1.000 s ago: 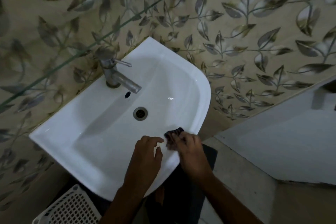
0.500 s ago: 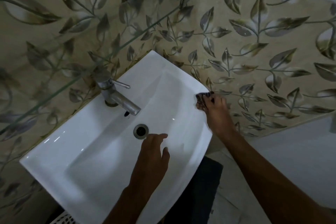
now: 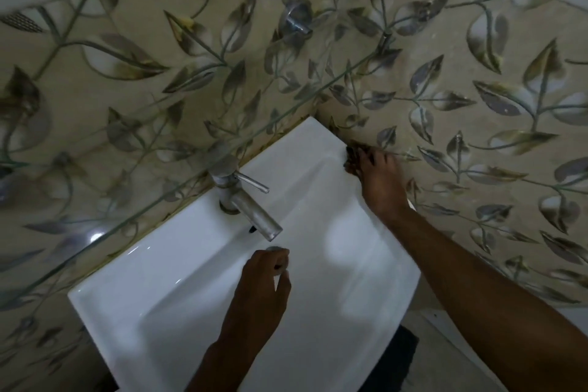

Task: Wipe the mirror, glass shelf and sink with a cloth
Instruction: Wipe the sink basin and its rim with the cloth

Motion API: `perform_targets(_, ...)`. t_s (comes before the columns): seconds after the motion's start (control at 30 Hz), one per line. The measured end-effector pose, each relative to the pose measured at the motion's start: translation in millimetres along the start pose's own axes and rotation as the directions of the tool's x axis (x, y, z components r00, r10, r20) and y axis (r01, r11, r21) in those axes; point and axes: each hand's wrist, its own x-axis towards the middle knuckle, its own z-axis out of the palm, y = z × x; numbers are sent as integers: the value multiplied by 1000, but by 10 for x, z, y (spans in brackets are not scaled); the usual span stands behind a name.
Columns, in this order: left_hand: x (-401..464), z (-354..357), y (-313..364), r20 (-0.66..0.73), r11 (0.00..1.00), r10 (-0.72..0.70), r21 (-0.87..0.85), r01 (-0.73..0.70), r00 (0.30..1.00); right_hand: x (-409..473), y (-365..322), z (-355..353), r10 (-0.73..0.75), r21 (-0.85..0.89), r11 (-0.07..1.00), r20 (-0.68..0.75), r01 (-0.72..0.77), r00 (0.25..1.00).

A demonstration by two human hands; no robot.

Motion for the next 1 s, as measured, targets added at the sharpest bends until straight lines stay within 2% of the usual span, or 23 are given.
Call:
perform_targets(0.13, 61, -17, -81, -7, 999, -44, -1, 44, 999, 393, -241, 320, -32, 17, 999, 17, 32, 999)
perform_targets(0.27, 97, -89, -99, -52, 995, -96, 27, 98, 994, 624, -647, 371, -41, 152, 988, 81, 28, 996)
perform_targets(0.4, 96, -163, -108, -100, 991, -127, 28, 131, 987, 470, -1199, 369, -76, 258, 964, 52, 61, 996)
perform_targets(0.47, 104, -177, -128, -100, 989, -138, 38, 142, 985, 260, -1459, 299, -170, 312, 939, 45, 148, 985)
perform_targets(0.53, 118, -189, -134, -93, 984, -169, 34, 173, 981, 72, -1596, 199, -341, 373, 877, 39, 303, 939)
perform_targets(0.6, 128, -211, -148, -91, 983, -178, 25, 181, 980, 75, -1542, 119, -441, 401, 821, -5, 405, 898)
perform_targets(0.67, 122, -250, -168, -96, 986, -166, 15, 168, 981, 243, -1360, 141, -393, 367, 850, -37, 379, 919)
perform_targets(0.77, 89, -328, -195, -130, 988, -156, -1, 157, 979, 560, -980, 305, -180, 269, 950, 57, 159, 982)
perform_targets(0.87, 40, -401, -222, -180, 984, -175, -11, 176, 968, 603, -917, 364, -19, 212, 977, 83, 1, 996)
perform_targets(0.93, 4, -446, -260, -212, 985, -172, -27, 170, 962, 441, -1145, 271, -13, 212, 977, 48, 2, 999)
perform_targets(1.0, -21, -482, -301, -237, 986, -168, -40, 163, 957, 166, -1475, 119, -84, 293, 954, 54, 65, 995)
